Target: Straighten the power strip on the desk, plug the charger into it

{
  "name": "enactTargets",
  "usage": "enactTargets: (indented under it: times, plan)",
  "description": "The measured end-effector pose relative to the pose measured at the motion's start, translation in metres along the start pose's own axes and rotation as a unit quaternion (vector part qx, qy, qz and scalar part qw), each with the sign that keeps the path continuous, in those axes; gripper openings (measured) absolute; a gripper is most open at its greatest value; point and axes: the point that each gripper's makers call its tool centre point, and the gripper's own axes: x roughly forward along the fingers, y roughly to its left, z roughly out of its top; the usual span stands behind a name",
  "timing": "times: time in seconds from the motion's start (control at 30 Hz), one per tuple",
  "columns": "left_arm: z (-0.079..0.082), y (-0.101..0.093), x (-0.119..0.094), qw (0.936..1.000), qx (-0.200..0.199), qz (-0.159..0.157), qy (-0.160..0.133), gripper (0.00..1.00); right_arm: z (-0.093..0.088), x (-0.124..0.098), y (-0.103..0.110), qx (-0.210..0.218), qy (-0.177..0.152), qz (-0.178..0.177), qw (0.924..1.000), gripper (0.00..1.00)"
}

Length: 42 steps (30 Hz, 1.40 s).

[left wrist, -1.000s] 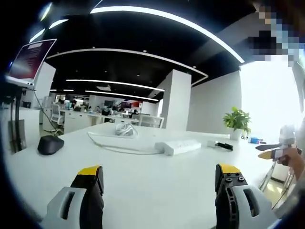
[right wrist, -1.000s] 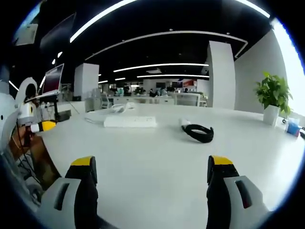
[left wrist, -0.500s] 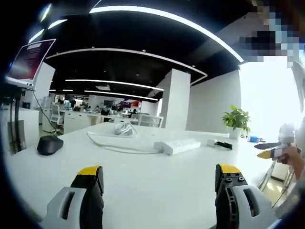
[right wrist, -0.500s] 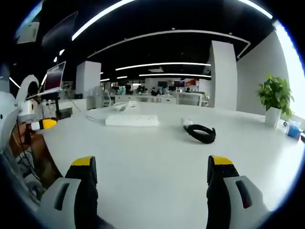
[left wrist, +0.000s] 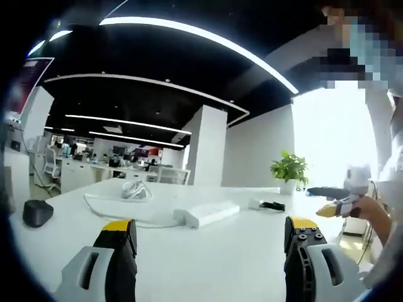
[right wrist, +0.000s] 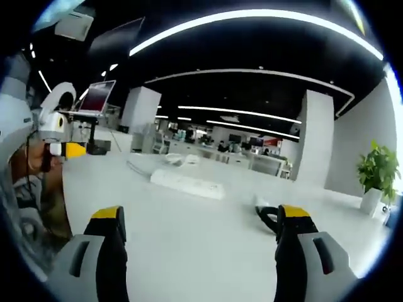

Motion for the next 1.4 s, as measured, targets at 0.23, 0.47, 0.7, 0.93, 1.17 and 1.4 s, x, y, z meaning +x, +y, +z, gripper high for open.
enactTargets:
  times: [0.23,0.47,0.7,0.93,1.17,1.4]
  plan:
    - [0.009,-0.004,0.019,0.9986,0.014,-0.032,-0.040,0.99,0.009,0.021,0.015,-0.012,-0.035,0.059,0.9976,1.00]
    - [0.030,0.001,0.035,0.9948,-0.006,-0.056,-0.085,0.99,0.014,0.046,0.031,0.032,-0.066,0.128,0.9890,1.00]
    - [0.029,0.003,0.057,0.9949,0.012,-0.066,-0.075,0.99,0.011,0.069,0.022,0.052,-0.061,0.153,0.9850,1.00]
    - [0.019,0.019,0.078,0.9964,0.026,-0.061,-0.052,0.99,0.005,0.089,0.010,0.036,-0.055,0.152,0.9863,1.00]
    - [0.007,0.033,0.103,0.9966,0.050,-0.064,-0.016,0.99,0.002,0.112,-0.007,0.024,-0.052,0.151,0.9868,1.00]
    - [0.000,0.033,0.119,0.9963,0.052,-0.068,0.000,0.99,0.004,0.126,-0.019,0.061,-0.073,0.153,0.9835,0.97]
